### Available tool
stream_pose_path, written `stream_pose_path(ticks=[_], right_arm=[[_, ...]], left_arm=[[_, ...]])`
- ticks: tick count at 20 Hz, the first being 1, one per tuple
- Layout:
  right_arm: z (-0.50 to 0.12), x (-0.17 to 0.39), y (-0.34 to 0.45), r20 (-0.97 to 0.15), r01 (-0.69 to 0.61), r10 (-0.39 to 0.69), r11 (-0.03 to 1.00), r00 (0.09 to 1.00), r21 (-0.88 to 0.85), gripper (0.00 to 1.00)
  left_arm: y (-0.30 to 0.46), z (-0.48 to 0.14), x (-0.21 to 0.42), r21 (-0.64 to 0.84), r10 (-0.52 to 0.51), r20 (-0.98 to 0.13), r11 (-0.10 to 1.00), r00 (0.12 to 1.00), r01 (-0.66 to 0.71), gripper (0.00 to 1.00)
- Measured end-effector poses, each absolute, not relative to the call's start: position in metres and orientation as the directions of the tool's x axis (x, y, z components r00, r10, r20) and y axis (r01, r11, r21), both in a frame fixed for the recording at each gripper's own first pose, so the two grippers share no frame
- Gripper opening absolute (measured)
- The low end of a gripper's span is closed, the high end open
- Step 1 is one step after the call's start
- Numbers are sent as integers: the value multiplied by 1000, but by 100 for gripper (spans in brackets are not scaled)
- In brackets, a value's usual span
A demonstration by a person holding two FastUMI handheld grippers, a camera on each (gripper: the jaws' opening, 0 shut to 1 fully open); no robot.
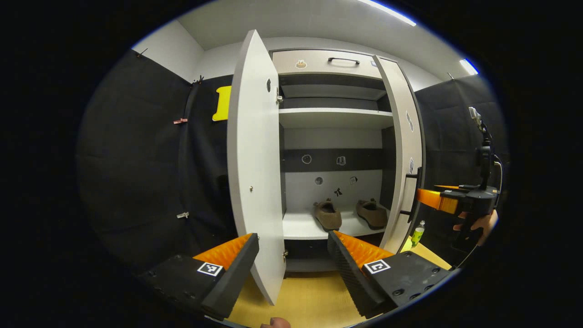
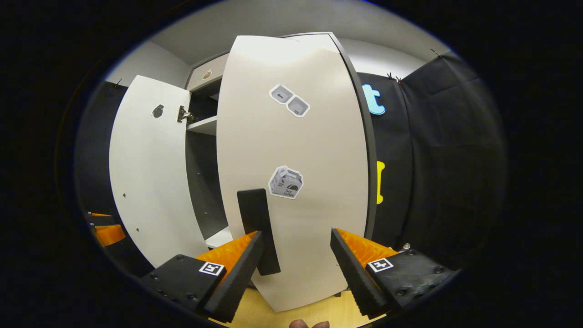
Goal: Grab one shoe with the right hand and put it into the shoe cabinet, grab the other shoe with the left hand and put it into the shoe cabinet; then close the right door with the right hand and the left door with the left hand.
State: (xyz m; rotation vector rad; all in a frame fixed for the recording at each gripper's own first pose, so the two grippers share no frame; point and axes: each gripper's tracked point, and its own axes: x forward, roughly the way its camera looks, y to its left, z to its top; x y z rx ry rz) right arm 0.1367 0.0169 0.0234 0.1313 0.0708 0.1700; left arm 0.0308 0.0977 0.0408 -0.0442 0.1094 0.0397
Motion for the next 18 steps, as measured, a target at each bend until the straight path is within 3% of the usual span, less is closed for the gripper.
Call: stream_pose_path(ticks=[10, 18], right_arm=[[21, 163, 39, -54, -139, 145, 984, 988, 107, 98], [8, 136, 34, -87, -125, 131, 990, 988, 71, 98]], left_arm=[[156, 38, 24, -38, 100, -114, 994, 988, -105, 96], [240, 30, 42, -37, 191, -114, 980, 975, -197, 97]])
